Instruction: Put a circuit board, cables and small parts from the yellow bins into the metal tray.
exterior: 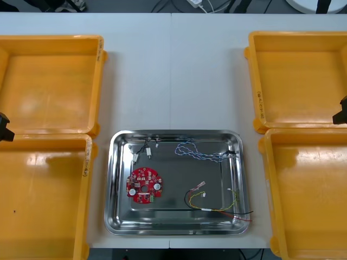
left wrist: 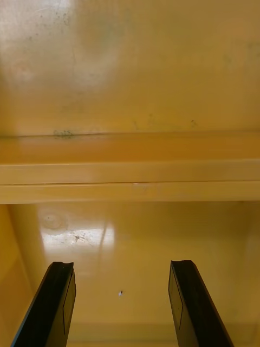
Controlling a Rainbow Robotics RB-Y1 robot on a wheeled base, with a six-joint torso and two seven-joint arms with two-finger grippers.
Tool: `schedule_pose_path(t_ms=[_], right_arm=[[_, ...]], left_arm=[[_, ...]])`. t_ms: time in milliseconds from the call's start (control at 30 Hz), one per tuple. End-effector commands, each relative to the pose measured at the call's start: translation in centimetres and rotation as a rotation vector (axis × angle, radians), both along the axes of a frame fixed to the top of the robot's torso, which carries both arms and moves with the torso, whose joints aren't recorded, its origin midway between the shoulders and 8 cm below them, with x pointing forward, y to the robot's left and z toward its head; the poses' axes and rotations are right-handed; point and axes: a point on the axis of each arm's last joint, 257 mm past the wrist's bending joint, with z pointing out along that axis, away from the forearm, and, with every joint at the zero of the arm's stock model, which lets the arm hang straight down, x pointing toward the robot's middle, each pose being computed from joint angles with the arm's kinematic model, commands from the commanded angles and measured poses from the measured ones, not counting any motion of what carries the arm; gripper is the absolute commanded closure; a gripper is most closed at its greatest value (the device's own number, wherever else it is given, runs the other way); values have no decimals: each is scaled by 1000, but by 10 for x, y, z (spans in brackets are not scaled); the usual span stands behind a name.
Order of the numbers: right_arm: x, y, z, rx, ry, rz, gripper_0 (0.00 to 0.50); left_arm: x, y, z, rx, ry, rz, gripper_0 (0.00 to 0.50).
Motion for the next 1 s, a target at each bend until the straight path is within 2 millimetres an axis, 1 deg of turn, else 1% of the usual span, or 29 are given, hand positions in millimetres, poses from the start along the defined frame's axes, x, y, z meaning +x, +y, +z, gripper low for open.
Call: schedule_pose_path(t_ms=[33, 1000], right_arm=[[2, -20, 21, -39, -42, -29, 0], [2, -20, 21, -39, -42, -29, 0]], left_arm=[[-6, 21, 14, 70, -5, -44, 0], [-6, 19, 14, 64, -3, -50, 0]])
